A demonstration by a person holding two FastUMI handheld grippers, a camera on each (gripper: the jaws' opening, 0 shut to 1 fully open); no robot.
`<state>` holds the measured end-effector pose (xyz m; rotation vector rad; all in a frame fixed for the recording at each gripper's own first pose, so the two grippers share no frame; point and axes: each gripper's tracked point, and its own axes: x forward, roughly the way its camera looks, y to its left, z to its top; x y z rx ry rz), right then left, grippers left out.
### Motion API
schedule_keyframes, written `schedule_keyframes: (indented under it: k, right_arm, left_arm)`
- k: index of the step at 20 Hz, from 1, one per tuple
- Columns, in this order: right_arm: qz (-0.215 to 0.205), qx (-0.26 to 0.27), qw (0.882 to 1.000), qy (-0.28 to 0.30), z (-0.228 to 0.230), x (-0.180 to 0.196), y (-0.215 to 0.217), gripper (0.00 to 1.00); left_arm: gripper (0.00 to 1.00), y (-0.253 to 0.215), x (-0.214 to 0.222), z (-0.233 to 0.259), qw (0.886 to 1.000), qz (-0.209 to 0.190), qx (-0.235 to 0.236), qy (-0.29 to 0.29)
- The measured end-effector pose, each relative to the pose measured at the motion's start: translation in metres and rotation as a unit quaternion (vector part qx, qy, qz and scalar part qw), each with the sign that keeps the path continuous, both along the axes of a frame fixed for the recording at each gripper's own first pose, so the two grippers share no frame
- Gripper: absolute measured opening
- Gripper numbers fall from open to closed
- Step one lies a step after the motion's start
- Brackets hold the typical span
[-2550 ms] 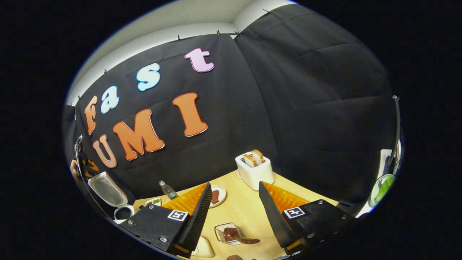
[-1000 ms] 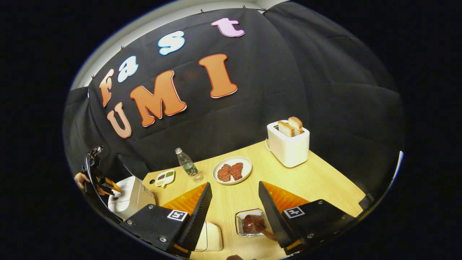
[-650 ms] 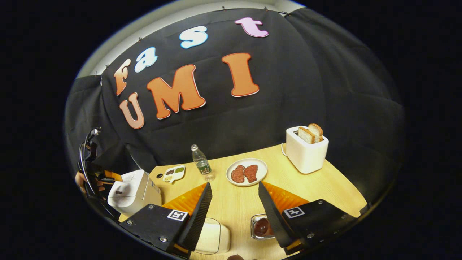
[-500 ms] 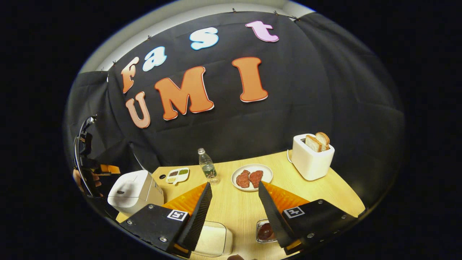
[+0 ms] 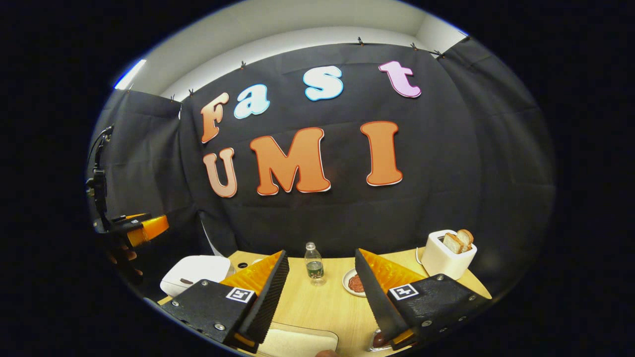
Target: Close the left gripper, press the button to open the rice cooker; take a wooden spoon from the chopstick holder with the right hand, scoop a spoonful of rice and pour it into the rice cooker, then put the wooden spoon back into the chopstick holder.
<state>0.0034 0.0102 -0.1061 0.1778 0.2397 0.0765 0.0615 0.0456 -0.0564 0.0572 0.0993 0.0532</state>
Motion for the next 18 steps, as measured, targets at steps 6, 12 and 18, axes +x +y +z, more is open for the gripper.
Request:
schedule_keyframes:
  k: [6, 12, 18]
  right_arm:
    - [0.008, -0.04, 0.998, -0.055, 0.027, 0.002, 0.012, 0.85]
    - [0.029, -0.046, 0.996, -0.064, 0.029, 0.001, 0.031, 0.85]
    - [0.015, -0.039, 0.997, -0.068, 0.028, -0.001, 0.025, 0.85]
  left_arm:
    - [0.93, -0.021, -0.029, 0.022, 0.997, -0.018, 0.045, -0.052]
    - [0.92, -0.04, -0.041, 0.004, 0.998, -0.03, 0.037, -0.049]
    - [0.92, -0.04, -0.048, 0.001, 0.999, -0.027, 0.003, -0.047]
